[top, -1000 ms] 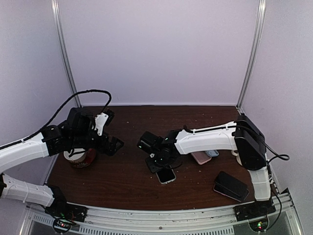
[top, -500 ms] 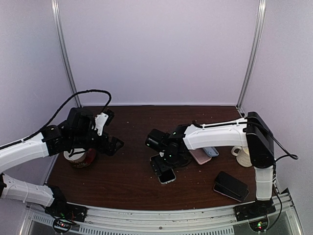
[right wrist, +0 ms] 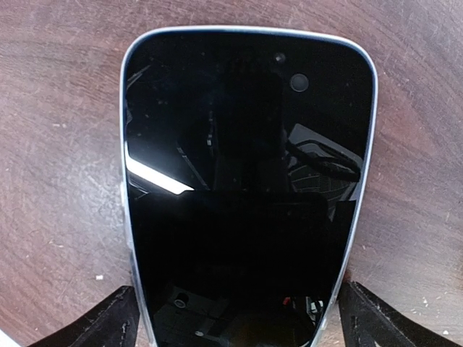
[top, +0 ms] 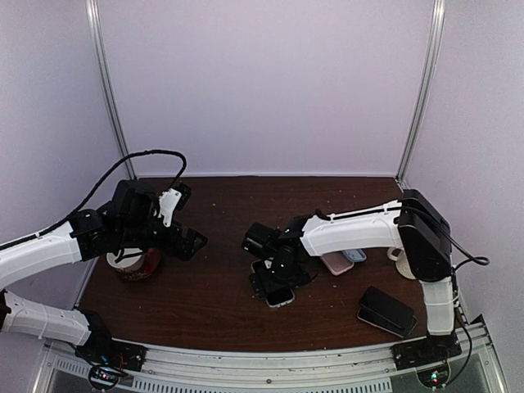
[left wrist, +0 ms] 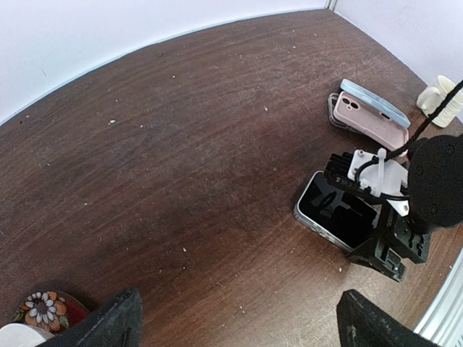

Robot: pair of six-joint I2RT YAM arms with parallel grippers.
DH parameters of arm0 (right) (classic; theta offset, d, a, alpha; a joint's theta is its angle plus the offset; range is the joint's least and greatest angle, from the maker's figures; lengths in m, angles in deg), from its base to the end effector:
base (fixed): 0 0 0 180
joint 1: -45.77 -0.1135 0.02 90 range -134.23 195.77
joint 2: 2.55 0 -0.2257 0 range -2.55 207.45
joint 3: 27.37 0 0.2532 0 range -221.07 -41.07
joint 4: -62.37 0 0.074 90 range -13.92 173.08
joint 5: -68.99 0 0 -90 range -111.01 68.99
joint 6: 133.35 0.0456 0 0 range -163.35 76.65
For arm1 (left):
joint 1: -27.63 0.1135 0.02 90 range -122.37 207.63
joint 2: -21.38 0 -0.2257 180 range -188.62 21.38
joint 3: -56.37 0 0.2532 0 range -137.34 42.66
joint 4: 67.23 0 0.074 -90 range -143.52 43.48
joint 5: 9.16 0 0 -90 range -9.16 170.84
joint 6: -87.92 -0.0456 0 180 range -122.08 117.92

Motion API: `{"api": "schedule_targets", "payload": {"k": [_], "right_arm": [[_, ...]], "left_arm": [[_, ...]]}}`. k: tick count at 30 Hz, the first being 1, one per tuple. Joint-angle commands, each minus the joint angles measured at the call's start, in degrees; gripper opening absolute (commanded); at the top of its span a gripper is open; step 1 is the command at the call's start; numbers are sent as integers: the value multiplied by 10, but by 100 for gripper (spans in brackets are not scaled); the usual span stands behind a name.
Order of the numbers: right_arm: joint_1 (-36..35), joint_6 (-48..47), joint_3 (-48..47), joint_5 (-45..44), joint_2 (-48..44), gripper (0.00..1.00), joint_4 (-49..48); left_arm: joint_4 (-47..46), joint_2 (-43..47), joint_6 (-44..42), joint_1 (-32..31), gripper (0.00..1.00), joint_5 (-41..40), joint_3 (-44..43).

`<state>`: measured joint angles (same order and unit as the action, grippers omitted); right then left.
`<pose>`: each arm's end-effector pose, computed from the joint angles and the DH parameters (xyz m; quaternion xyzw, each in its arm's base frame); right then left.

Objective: Put the phone into the phone case
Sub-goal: Pick up the phone with the phone case at the center of the board.

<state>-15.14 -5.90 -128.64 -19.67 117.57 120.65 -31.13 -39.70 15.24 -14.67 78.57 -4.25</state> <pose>0.1933 0.3496 0.1103 -0.2033 0.9726 0.0924 0.0645 0.1936 -0.1737 0.2378 0.1844 0.8738 -0.2081 0.3989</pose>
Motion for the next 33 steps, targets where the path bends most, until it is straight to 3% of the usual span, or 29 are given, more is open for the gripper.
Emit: {"api": "schedule_targets", "payload": {"k": [1, 5, 10, 13, 19, 23, 27, 29, 33], "right_arm": [[-8, 1, -20, -47, 48, 98, 45], [-17, -11, -39, -69, 63, 85, 78], [-24, -24, -41, -85, 42, 63, 66], [-27, -39, -31, -97, 14, 55, 38], [-38, -77, 8, -139, -67, 48, -50], [-48, -112, 39, -167, -124, 46, -119], [-86, -188, 60, -232, -183, 46, -209], [-110, -243, 73, -284, -207, 46, -288], [-132, -301, 93, -305, -225, 46, -365]], "left_arm": [[-13, 3, -1, 5, 98, 8, 2], [-13, 1, -1, 5, 98, 9, 2], [-13, -4, -1, 5, 98, 7, 1], [-12, -6, -1, 5, 98, 6, 1], [-15, -2, -3, 5, 98, 10, -3], [-46, 15, -4, 5, 97, 63, 1], [-134, 36, 29, 5, 97, 141, 24], [-235, 40, 89, 5, 98, 203, 49], [-273, 50, 121, 5, 98, 207, 52]]}}
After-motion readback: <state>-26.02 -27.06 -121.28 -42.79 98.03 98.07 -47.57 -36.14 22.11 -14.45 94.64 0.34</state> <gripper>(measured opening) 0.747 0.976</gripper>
